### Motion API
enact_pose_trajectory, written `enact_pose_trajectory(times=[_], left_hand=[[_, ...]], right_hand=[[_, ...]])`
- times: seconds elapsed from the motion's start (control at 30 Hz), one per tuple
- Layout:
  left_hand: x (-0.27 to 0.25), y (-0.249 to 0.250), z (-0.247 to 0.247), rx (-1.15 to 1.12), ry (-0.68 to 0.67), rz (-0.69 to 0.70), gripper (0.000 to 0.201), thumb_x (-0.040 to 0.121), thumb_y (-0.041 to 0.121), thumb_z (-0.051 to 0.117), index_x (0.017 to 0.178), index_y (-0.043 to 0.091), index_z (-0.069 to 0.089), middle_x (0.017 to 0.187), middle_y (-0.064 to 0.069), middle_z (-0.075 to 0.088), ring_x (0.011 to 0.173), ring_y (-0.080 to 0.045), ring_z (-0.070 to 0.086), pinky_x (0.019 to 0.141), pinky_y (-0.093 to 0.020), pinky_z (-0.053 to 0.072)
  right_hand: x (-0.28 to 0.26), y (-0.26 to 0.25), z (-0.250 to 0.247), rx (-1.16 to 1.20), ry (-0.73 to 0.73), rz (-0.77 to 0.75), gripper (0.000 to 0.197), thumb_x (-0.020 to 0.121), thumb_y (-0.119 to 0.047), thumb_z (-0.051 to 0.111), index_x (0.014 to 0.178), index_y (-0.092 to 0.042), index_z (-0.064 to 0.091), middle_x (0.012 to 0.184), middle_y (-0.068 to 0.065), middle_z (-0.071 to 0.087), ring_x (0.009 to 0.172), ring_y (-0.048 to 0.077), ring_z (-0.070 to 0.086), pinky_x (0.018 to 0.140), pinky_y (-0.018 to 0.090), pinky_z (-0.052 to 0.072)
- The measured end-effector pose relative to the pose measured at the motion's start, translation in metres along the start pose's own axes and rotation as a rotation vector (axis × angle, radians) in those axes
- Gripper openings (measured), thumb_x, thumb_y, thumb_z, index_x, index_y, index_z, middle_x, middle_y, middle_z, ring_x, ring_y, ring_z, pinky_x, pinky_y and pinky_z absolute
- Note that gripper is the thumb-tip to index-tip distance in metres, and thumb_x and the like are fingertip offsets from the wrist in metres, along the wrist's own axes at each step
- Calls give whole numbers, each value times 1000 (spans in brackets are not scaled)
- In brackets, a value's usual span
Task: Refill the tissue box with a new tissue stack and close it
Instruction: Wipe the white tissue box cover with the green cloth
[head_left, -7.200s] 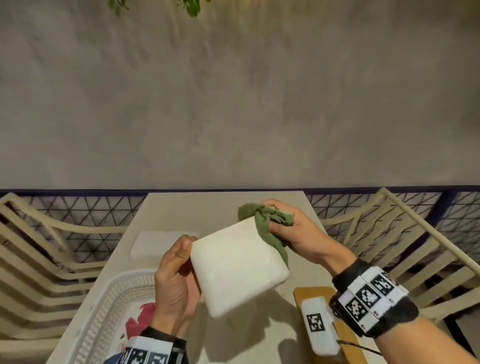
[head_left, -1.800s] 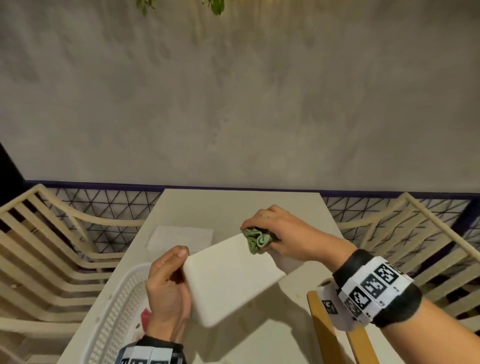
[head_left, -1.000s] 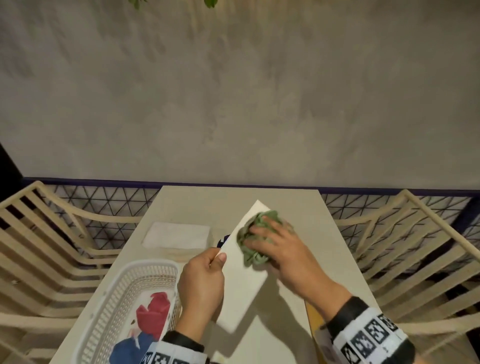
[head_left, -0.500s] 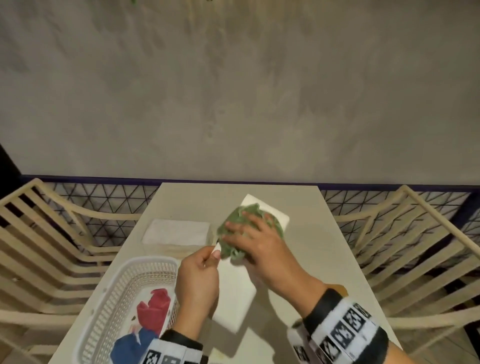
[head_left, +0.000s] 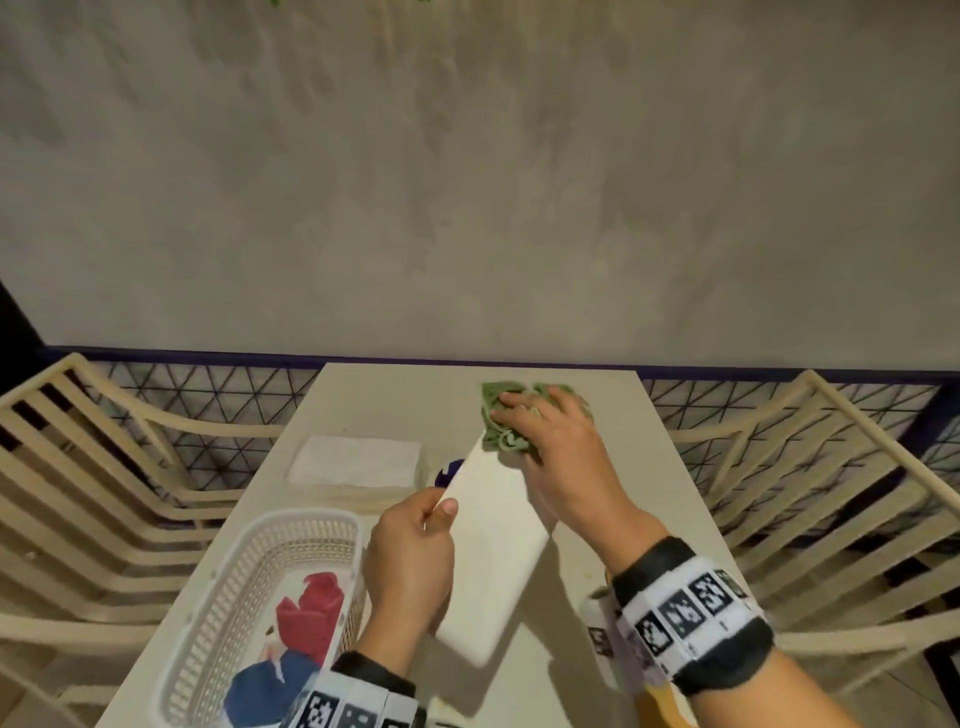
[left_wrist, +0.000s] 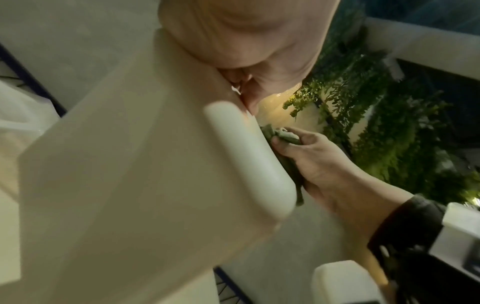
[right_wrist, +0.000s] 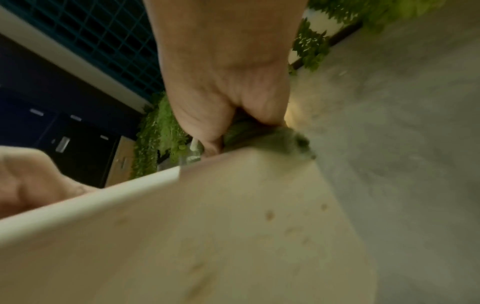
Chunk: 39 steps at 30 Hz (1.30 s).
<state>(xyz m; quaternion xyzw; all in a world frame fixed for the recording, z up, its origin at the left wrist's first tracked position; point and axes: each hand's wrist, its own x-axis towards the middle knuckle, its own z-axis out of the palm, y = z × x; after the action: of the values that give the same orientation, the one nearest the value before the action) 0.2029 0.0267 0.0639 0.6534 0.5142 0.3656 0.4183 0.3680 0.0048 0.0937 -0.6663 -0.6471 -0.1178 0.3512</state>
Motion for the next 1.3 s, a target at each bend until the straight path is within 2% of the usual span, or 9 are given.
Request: enact_pose_trajectory(times=[0.13, 0.27, 0.47, 0.57, 0.77, 0.87, 1.03, 1.2, 1.3], left_hand=[[12, 4, -14, -53, 66, 20, 16, 90, 22, 56, 85, 24, 71, 79, -2, 73, 80, -28, 66, 78, -42, 53], [11, 7, -7, -68, 28, 44, 24, 90, 20, 54, 72, 31, 65, 77, -1, 73, 79, -29, 66, 78, -45, 53], [22, -4, 0, -214, 33, -26, 28, 90, 14, 55, 71, 28, 69, 75, -12, 72, 81, -40, 66, 80, -52, 52], [15, -4, 7, -206, 22, -17, 32, 90, 11, 54, 66, 27, 67, 73, -5, 73, 78, -32, 66, 79, -44, 52], [26, -4, -1, -371, 13, -48, 31, 92, 7, 51, 70, 16, 70, 74, -10, 73, 71, -25, 64, 71, -34, 47], [16, -5, 8, -368, 7, -26, 30, 92, 6, 51, 69, 14, 69, 75, -12, 73, 70, -24, 62, 70, -33, 46], [27, -5, -1, -376, 56, 6, 29, 91, 8, 53, 72, 18, 71, 71, -12, 71, 69, -26, 60, 70, -40, 48], [23, -3, 4, -299, 41, 44, 25, 90, 14, 54, 71, 20, 70, 75, -12, 73, 72, -30, 64, 71, -37, 48], [24, -9, 0, -282, 50, 51, 21, 89, 16, 54, 73, 20, 68, 71, -17, 69, 68, -29, 60, 69, -40, 49]], right_hand=[[-29, -9, 5, -20, -67, -349, 40, 70, -17, 65, 110, -24, 62, 119, 3, 66, 118, 38, 53, 98, 59, 28], [-1, 5, -9, -2, 38, -65, 37, 69, -14, 69, 105, -18, 67, 111, 7, 68, 117, 36, 49, 99, 61, 34], [-31, 8, -3, 8, -79, -226, 34, 74, -24, 49, 100, -18, 72, 113, 1, 69, 113, 38, 56, 97, 60, 37], [-1, 15, -11, -24, 39, -14, 33, 66, -11, 71, 99, -15, 71, 111, 5, 69, 110, 40, 55, 93, 60, 40], [-27, 14, -4, -14, -54, -269, 41, 72, -14, 44, 104, -20, 68, 116, 0, 67, 117, 32, 49, 97, 55, 39], [2, 12, -15, -9, 78, -53, 33, 69, -6, 60, 99, -16, 70, 110, 4, 69, 112, 32, 49, 90, 58, 44], [-31, -10, 1, -65, -64, -436, 37, 75, -20, 45, 103, -22, 69, 115, -1, 67, 119, 29, 47, 108, 49, 22], [-1, -2, -9, -13, 123, -104, 39, 63, -7, 73, 100, -20, 67, 113, 2, 68, 116, 27, 45, 102, 52, 31], [-31, -16, 6, -46, -32, -367, 37, 68, -23, 72, 104, -23, 66, 115, 0, 67, 118, 31, 51, 104, 56, 30]])
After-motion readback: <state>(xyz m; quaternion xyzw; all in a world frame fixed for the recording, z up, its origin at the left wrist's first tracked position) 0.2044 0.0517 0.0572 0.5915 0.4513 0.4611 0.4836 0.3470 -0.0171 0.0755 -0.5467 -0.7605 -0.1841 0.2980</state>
